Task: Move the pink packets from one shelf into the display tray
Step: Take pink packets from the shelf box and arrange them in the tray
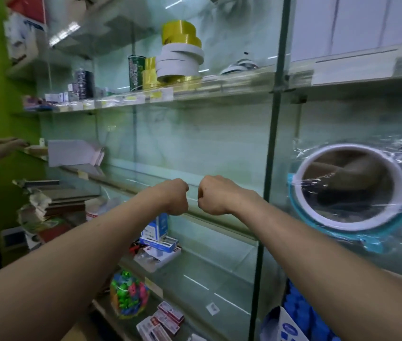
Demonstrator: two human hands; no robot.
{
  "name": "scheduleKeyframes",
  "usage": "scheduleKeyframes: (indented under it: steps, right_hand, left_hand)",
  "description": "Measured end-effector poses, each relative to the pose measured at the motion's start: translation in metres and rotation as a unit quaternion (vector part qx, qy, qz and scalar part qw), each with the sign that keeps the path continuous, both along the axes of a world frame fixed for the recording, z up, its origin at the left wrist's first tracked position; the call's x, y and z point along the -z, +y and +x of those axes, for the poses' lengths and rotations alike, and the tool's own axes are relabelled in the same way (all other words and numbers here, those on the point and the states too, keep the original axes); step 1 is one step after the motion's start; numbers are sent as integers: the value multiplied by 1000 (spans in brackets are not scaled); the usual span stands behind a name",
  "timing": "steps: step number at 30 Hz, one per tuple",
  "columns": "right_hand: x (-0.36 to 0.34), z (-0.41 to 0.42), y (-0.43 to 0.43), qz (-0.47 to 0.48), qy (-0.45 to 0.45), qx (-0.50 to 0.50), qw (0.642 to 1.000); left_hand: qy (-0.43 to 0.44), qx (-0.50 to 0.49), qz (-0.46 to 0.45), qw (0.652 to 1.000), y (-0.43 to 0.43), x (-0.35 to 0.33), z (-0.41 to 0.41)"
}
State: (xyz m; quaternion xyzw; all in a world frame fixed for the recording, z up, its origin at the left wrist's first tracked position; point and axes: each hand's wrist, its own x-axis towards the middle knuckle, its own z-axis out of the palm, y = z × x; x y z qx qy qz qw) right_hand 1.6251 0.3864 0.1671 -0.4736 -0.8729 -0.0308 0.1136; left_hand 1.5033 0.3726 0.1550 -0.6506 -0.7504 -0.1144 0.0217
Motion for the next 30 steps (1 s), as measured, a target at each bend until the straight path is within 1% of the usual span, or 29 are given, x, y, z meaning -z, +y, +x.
scheduleKeyframes:
  steps: [5,13,23,30]
  right_hand:
    - [-1,-41,31,-8,4,-9,1000]
    - [-4,-98,89,5,1,-16,1000]
    - [0,-155,133,-3,-3,-30,1000]
    - [-1,-200,147,3,-12,-27,1000]
  left_hand:
    - [0,-19,-2,1000,31,-2,-39]
    - [6,-39,-10,999,85,1,-91]
    - [14,-78,-4,997,111,0,-145]
    - [8,-56,2,998,131,-2,-192]
